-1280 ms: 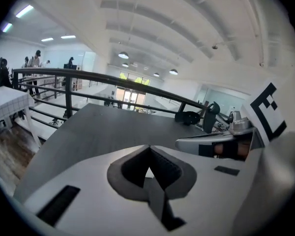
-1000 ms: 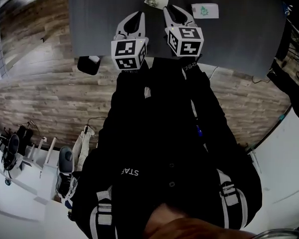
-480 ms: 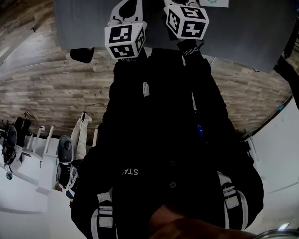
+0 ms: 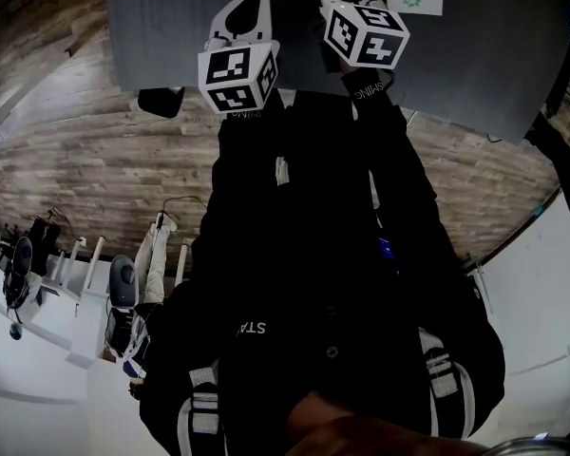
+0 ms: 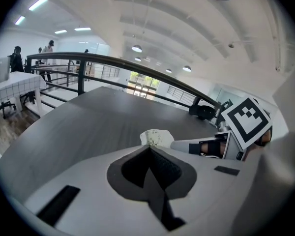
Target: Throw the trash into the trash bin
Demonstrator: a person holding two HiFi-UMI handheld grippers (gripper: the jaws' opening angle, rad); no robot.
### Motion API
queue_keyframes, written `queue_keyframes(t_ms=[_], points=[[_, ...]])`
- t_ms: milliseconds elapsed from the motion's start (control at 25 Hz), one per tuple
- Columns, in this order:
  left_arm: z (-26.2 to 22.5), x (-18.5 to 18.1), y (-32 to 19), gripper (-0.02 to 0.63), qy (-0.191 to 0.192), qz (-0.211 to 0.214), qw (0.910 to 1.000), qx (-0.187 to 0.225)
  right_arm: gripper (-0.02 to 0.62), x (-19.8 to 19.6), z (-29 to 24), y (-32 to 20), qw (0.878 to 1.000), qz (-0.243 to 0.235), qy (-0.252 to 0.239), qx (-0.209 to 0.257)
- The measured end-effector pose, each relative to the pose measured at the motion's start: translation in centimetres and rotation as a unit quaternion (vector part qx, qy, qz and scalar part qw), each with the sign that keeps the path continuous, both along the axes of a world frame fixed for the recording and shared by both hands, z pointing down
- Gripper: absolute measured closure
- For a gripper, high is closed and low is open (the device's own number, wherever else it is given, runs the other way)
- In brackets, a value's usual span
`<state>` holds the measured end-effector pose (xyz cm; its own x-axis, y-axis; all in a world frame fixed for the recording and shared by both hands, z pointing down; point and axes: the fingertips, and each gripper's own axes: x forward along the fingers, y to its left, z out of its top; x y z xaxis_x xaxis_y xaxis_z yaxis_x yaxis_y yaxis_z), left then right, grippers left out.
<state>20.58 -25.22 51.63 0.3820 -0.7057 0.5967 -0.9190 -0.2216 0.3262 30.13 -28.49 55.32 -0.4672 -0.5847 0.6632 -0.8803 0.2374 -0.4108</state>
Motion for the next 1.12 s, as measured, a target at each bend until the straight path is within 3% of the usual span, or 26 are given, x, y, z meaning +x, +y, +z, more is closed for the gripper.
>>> queue_keyframes(t_ms=[280,720,880,1120], points=[[-2.0,-0.6,0.7,0.606,0.000,-0.016,0.9997,0.018,0.569,-2.1,-2.5,1.1,0.999,-0.033,-0.024,0.026],[-4.7,-3.8,3.8,0.606,-0.001,-0.066,0.9970,0.042,0.572,-5.4,-8.2,4.5,0.991,-0.095,0.010,0.098],[-4.6,-6.7,6.3,0.606,0.001,-0.104,0.9937,0.041,0.572,-8.7,-9.2,7.0,0.984,-0.138,0.013,0.113],[-4.6,-14.2,11.8,0.606,0.001,-0.169,0.9848,0.038,0.572,-16.4,-10.0,11.9,0.973,-0.199,0.012,0.119]])
